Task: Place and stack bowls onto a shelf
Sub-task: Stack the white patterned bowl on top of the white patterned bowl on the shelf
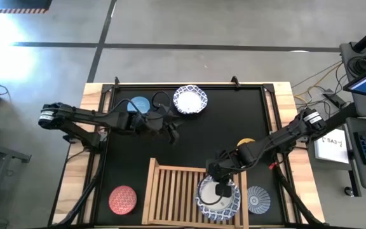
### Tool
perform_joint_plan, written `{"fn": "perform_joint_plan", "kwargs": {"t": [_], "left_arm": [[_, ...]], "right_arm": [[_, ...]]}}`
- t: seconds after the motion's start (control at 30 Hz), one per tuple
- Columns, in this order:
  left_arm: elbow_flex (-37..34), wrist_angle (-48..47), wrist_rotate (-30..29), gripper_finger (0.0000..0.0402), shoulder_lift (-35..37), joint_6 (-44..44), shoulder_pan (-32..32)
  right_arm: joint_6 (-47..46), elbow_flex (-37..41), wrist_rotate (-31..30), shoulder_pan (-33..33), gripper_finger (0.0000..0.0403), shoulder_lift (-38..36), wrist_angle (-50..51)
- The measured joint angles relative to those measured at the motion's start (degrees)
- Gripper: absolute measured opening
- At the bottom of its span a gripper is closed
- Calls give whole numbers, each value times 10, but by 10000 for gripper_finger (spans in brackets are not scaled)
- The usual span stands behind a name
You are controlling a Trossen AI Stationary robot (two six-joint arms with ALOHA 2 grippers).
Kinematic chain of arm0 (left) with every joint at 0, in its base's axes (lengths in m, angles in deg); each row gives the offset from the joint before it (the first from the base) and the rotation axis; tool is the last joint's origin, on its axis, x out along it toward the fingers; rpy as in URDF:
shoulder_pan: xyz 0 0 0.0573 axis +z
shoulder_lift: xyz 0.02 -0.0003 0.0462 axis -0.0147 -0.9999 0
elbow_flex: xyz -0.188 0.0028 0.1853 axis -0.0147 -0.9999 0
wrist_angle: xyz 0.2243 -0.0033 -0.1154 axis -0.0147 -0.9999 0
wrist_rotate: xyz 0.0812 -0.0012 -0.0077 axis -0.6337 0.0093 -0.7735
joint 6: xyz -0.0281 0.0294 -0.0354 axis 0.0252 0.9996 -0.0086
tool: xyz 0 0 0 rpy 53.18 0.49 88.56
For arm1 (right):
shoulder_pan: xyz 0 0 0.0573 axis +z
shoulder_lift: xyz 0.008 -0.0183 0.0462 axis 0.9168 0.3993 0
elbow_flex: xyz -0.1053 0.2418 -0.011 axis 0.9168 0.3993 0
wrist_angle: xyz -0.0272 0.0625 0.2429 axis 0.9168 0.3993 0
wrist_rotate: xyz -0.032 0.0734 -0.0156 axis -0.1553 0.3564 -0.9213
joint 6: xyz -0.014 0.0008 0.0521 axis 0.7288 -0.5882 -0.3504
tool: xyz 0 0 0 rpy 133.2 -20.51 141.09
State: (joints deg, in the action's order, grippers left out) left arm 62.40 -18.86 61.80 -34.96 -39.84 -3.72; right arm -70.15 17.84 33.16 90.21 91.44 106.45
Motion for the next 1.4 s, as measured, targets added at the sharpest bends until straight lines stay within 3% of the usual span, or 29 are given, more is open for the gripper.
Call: {"fn": "perform_joint_plan", "kwargs": {"t": [0.47, 0.9, 1.07, 1.4], "left_arm": [[0, -1, 0, 137, 0, 0, -5], [0, -1, 0, 136, 0, 0, -5], [0, -2, 0, 136, 0, 0, -5], [0, -15, 0, 136, 0, 0, -6]], "right_arm": [[-3, 9, 0, 0, 18, 0, 30], [9, 7, 0, -2, 134, -6, 37], [24, -22, -3, -16, 159, -18, 79], [77, -57, -110, -70, 153, -24, 148]]}}
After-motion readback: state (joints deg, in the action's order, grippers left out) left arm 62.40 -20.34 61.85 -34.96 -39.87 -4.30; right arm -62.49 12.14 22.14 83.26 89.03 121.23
